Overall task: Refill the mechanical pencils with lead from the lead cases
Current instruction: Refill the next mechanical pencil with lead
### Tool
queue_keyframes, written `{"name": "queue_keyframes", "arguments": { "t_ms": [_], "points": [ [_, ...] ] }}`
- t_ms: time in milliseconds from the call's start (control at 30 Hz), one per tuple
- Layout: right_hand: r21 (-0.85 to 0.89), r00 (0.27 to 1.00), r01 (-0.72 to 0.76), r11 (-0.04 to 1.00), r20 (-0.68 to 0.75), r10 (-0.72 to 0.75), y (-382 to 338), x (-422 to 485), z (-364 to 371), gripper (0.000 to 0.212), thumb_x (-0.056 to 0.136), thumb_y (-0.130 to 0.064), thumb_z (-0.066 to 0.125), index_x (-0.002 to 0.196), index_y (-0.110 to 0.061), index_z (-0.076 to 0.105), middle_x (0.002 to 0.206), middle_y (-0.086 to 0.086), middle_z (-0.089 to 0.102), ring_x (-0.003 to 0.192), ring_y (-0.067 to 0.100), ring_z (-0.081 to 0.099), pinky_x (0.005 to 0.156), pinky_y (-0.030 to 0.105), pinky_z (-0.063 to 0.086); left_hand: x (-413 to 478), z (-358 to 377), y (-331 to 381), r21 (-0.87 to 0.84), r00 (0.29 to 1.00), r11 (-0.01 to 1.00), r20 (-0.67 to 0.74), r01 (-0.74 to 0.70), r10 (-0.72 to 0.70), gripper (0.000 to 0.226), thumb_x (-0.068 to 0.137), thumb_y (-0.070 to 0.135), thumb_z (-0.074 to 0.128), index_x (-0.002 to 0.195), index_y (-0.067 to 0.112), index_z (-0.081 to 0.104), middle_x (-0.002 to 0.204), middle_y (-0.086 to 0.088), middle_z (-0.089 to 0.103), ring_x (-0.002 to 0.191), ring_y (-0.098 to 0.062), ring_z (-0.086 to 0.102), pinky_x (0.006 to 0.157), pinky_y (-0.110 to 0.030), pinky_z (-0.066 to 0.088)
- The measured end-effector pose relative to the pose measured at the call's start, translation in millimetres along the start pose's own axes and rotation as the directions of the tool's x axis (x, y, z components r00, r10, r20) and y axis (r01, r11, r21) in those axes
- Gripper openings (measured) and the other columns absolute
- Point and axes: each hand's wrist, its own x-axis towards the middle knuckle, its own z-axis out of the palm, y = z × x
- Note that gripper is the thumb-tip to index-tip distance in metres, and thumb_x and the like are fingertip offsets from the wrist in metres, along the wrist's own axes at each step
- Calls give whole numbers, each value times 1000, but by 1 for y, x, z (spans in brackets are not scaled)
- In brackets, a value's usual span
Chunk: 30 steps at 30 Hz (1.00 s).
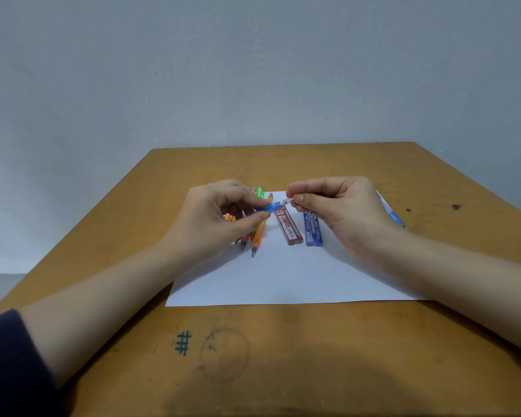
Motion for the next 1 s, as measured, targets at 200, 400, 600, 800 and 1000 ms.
{"name": "queue_keyframes", "arguments": {
  "t_ms": [200,400,600,800,1000],
  "points": [
    [-1,999,10,1000,50,-10,-2,-4,3,21,79,10,65,80,-10,71,73,0,73,71,8,68,68,16,53,-1,-1,0,21,999,999,9,-40,39,22,76,11,75,96,20,70,87,-2,69,76,-14,64,66,-28,54],
    [168,994,-97,981,62,88,2,-4,6,20,76,10,65,88,-6,70,77,8,72,71,13,67,70,20,56,-2,3,2,-17,997,1000,-73,-22,21,13,73,14,75,85,9,72,82,-6,70,74,-20,66,67,-36,55],
    [200,989,-141,970,67,131,5,-2,8,14,77,3,66,90,4,69,82,19,71,69,17,66,70,25,56,-2,5,11,-37,996,999,-93,4,-7,14,73,17,73,86,12,71,85,-5,70,77,-19,67,71,-36,56],
    [376,990,-128,918,-3,140,-1,5,6,8,91,0,53,93,0,61,85,17,69,70,17,67,68,20,56,-4,5,19,6,991,991,-8,130,-130,35,75,7,78,96,32,67,86,9,70,70,-8,65,72,-31,57],
    [576,964,-237,782,42,262,-8,15,0,13,98,-13,45,94,-6,56,87,16,72,82,24,71,66,30,59,-4,13,21,85,954,950,-25,300,-299,28,74,14,81,101,18,74,70,6,70,58,-2,57,64,-15,51]
  ]
}}
